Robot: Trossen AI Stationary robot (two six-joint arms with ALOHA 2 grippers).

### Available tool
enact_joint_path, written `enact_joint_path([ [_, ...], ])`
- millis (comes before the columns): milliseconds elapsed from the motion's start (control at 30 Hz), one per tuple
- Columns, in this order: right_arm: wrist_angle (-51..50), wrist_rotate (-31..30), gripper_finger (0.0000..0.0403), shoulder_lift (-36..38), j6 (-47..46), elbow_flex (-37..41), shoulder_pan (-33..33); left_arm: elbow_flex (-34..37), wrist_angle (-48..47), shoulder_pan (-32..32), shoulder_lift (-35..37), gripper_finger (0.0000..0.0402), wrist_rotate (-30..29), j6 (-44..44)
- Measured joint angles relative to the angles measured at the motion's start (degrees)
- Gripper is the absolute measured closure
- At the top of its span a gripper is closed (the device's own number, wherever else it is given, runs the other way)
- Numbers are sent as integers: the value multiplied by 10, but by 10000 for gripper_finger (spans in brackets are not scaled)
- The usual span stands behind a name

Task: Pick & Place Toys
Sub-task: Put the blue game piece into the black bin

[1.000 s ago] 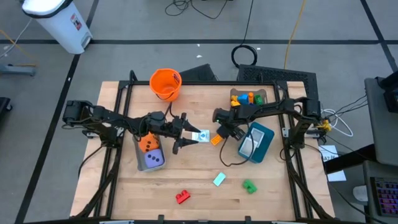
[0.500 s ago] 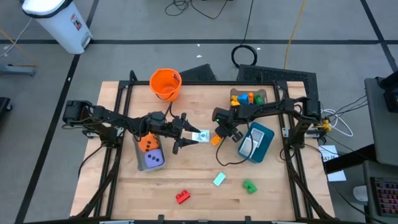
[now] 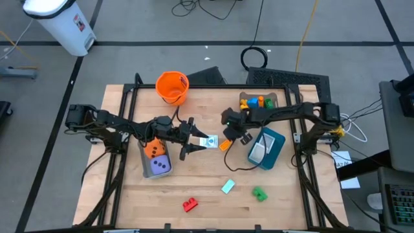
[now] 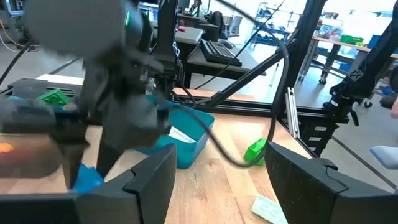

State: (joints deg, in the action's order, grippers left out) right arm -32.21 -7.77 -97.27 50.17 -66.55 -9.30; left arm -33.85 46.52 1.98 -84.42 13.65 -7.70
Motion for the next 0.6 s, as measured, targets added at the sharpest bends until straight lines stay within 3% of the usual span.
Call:
enact_joint_path([
  [300,-16,-74,271,111,-17,-33,-32,0,0,0,0,149,0,-1],
  [600,-75,-62,271,197,-100,-34,-179,0,1,0,0,149,0,-1],
])
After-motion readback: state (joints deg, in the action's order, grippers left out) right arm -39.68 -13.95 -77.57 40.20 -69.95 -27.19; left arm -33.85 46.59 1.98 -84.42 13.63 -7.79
